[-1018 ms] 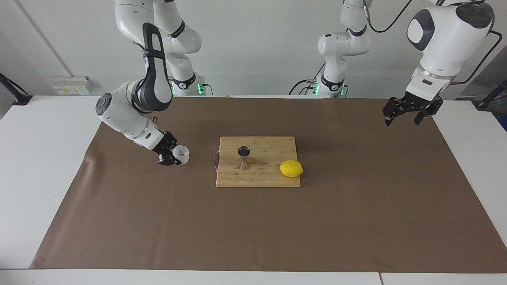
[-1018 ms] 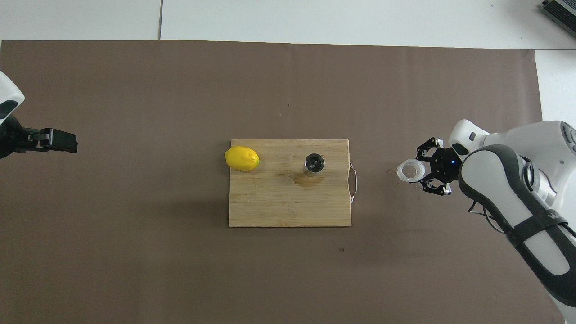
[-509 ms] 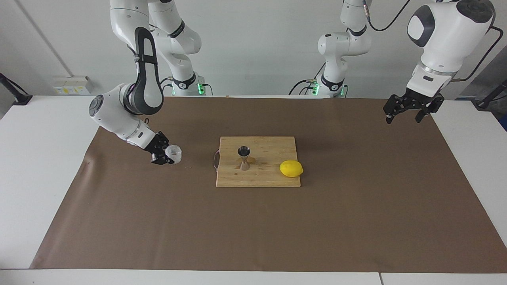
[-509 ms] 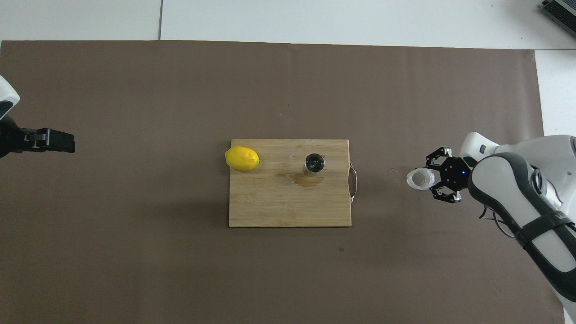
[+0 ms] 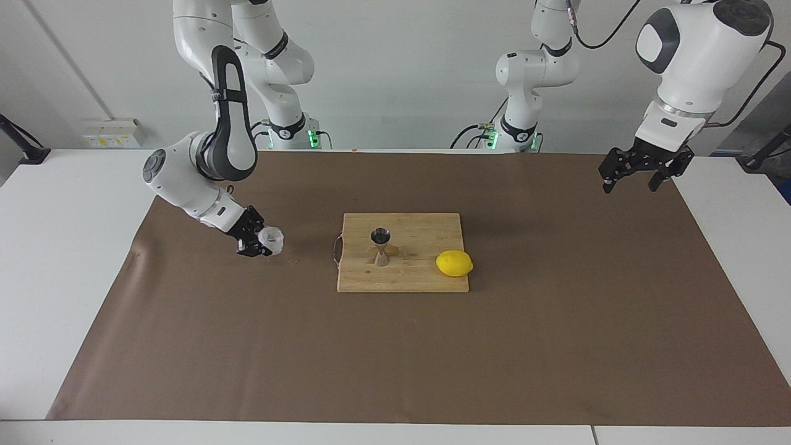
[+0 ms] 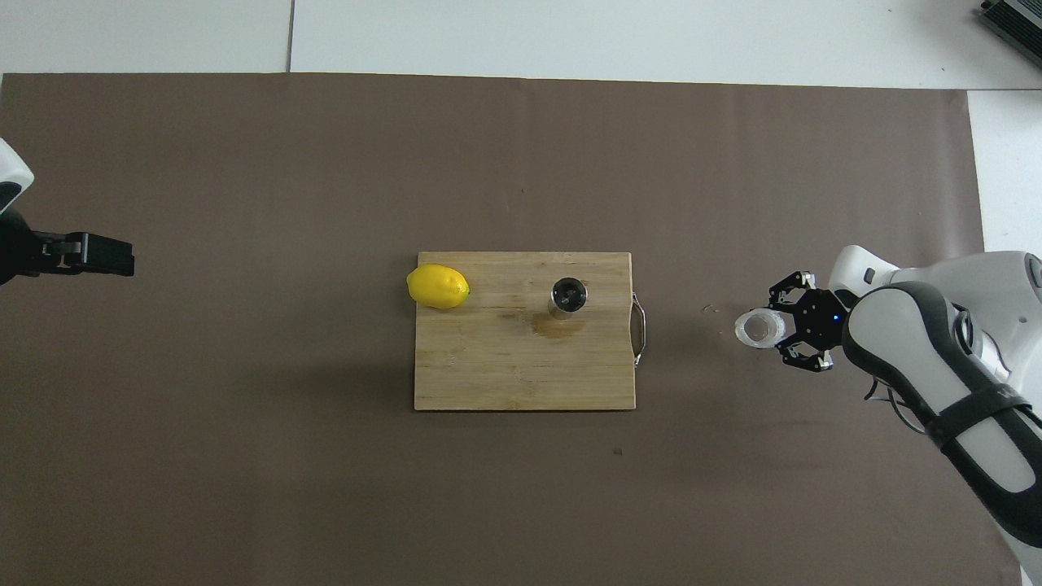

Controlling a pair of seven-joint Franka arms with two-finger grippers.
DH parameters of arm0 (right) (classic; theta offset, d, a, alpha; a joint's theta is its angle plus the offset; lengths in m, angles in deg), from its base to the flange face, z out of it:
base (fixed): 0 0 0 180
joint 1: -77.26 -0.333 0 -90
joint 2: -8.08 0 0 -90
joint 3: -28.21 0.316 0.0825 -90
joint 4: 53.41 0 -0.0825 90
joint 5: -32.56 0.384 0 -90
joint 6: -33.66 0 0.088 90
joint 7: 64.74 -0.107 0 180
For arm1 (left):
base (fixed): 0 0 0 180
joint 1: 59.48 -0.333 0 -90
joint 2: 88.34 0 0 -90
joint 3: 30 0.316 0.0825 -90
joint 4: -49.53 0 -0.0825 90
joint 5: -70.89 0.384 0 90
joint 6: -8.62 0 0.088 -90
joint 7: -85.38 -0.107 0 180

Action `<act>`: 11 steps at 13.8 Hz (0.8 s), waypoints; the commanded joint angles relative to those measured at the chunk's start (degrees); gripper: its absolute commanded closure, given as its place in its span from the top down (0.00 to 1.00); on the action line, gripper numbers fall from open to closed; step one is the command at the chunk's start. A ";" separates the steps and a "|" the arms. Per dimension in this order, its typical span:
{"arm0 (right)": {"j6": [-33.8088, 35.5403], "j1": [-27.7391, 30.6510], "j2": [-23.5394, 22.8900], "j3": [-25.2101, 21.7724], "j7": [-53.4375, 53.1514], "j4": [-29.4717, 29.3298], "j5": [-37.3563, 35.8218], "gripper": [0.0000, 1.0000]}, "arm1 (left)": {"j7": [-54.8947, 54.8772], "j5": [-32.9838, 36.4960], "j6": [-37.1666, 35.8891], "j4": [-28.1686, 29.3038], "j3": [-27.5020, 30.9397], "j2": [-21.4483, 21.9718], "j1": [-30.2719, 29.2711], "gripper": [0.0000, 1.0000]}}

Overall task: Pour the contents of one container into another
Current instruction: 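Lower the clear glass onto the table and open the right gripper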

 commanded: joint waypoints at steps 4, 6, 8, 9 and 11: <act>-0.64 1.33 1.18 0.67 2.11 2.11 2.01 0.00 | -0.22 0.04 -0.62 0.44 0.55 0.81 0.45 1.00; -0.90 1.51 1.18 0.67 2.11 2.11 2.01 0.00 | -0.22 0.04 -0.62 0.43 0.55 0.81 0.45 1.00; -1.51 1.24 1.18 0.67 2.02 2.03 2.01 0.00 | -0.30 0.04 -0.62 0.43 0.55 0.72 0.45 1.00; -2.04 1.07 1.09 0.67 2.11 2.11 1.92 0.00 | -0.30 0.04 -0.62 0.44 0.55 0.72 0.45 1.00; -3.79 0.63 1.00 0.67 3.25 2.29 1.92 0.07 | -0.30 0.04 -0.62 0.43 0.55 0.81 0.45 1.00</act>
